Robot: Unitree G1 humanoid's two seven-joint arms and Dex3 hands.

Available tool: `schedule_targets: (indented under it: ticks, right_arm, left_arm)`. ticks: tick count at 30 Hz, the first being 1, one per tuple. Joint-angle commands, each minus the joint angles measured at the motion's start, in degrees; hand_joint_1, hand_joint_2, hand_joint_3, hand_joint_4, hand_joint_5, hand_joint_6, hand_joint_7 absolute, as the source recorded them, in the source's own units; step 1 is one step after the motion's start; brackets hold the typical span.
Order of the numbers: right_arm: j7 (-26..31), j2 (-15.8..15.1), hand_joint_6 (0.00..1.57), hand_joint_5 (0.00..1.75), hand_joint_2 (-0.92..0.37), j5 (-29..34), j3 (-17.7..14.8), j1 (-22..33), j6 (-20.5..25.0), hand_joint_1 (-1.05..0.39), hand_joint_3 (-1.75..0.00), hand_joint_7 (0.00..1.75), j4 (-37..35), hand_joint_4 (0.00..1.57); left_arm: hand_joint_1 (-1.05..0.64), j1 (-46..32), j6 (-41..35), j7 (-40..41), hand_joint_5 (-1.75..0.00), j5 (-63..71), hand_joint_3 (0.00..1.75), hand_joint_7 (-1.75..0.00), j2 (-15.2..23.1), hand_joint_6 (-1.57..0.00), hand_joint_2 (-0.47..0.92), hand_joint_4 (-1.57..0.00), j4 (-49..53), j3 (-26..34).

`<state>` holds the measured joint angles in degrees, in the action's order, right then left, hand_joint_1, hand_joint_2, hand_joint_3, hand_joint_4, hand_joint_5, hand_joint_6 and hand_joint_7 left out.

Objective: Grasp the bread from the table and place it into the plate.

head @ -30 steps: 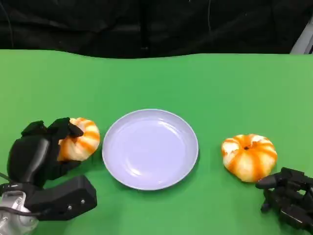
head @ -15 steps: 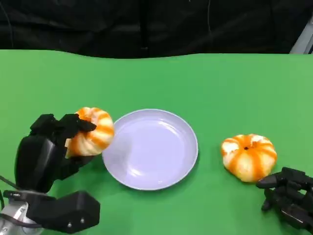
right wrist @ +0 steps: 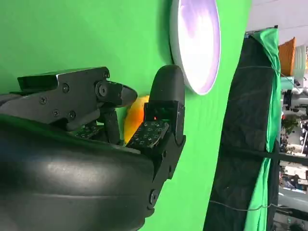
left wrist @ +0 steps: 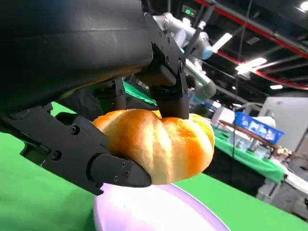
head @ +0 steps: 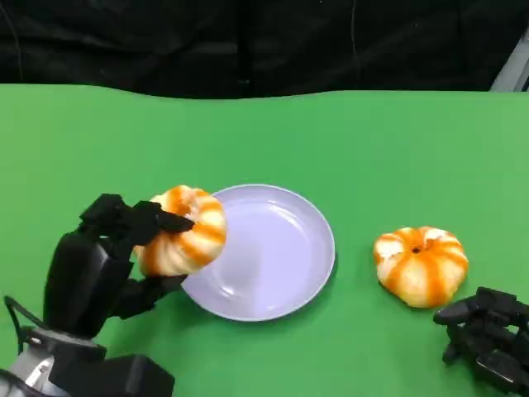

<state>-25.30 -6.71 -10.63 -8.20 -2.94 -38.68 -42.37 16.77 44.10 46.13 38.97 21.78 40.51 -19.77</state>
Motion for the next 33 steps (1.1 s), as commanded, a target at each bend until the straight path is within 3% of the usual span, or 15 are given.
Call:
schedule_targets:
  ticks: [1, 10, 33]
  right_arm:
    - [-0.14, -0.39, 0.85, 1.48, -0.92, -0.37, -0.32, 0.58, -0.46, 0.07, -0.44, 0.85, 0.62, 0.68]
    - [0.96, 0.24, 0.85, 1.48, -0.92, 0.24, 0.31, 1.6, -0.17, 0.05, -0.43, 0.87, 2.44, 0.68]
    - [0.82, 0.45, 0.84, 1.47, -0.92, 0.09, 0.4, 1.82, 0.08, 0.04, -0.42, 0.87, 2.88, 0.69]
  left_arm:
    - [-0.05, -0.16, 0.83, -0.43, -1.46, 0.88, 0.56, -1.07, 0.14, -0.79, 0.75, -0.64, -0.39, 0.36]
    - [-0.03, 1.91, 2.38, -4.98, -1.41, -0.44, 0.67, -0.99, -1.74, -0.83, 0.67, -0.67, 1.91, 0.23]
    - [-0.02, 2.35, 3.27, -5.44, -1.38, -0.19, 0.7, -0.98, -2.0, -0.83, 0.65, -0.68, 2.94, 0.72]
